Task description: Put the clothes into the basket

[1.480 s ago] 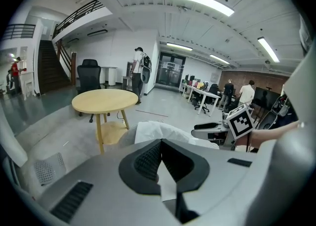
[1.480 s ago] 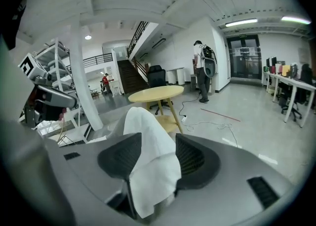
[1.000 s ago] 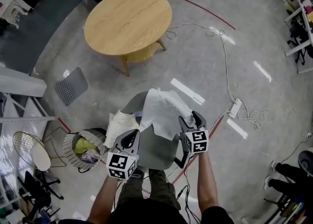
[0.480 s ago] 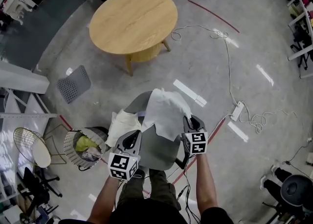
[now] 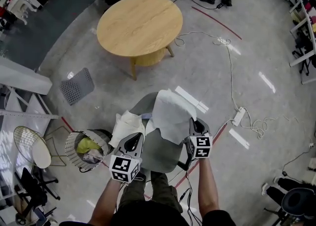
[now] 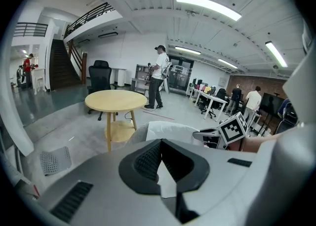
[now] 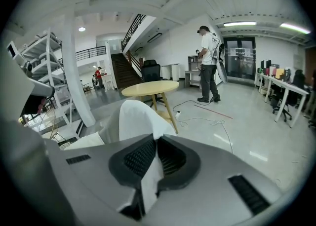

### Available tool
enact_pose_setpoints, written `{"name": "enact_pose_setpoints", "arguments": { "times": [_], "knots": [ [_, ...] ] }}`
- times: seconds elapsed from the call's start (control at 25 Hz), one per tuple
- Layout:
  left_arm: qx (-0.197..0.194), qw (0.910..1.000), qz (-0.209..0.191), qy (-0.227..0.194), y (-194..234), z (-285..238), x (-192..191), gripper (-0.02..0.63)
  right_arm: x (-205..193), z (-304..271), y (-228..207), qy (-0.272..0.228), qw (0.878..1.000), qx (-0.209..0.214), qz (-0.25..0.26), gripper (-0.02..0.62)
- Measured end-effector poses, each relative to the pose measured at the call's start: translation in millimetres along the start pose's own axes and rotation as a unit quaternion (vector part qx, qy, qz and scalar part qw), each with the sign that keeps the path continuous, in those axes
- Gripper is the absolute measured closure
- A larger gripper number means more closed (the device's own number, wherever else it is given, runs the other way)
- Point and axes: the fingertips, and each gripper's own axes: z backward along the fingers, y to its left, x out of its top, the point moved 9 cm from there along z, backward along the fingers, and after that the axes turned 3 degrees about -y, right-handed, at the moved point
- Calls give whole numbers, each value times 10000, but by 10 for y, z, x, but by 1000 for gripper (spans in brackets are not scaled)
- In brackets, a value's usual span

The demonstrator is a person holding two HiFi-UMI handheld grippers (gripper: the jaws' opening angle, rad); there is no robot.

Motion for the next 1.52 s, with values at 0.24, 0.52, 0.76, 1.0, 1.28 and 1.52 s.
{"name": "enact_pose_setpoints", "arguments": {
  "times": [0.24,0.52,0.76,1.0,1.28,1.52],
  "knots": [
    [93,9998,35,-180,87,237,21,598,212,165,131,-210,9997,-14,153,560],
    [234,9988,85,-417,204,568,78,599,539,415,381,-582,9979,31,272,560],
    [394,9972,134,-616,303,865,145,599,960,680,558,-1082,9937,62,288,560],
    [548,9941,177,-924,485,1288,212,599,1400,975,1000,-1585,9858,253,502,560],
    [834,9882,111,-1281,622,1862,290,598,1754,1290,1642,-2029,9734,672,828,560],
    [1262,9804,196,-1499,848,2429,184,598,1918,1432,2270,-2238,9637,1158,878,560]
  ]
}}
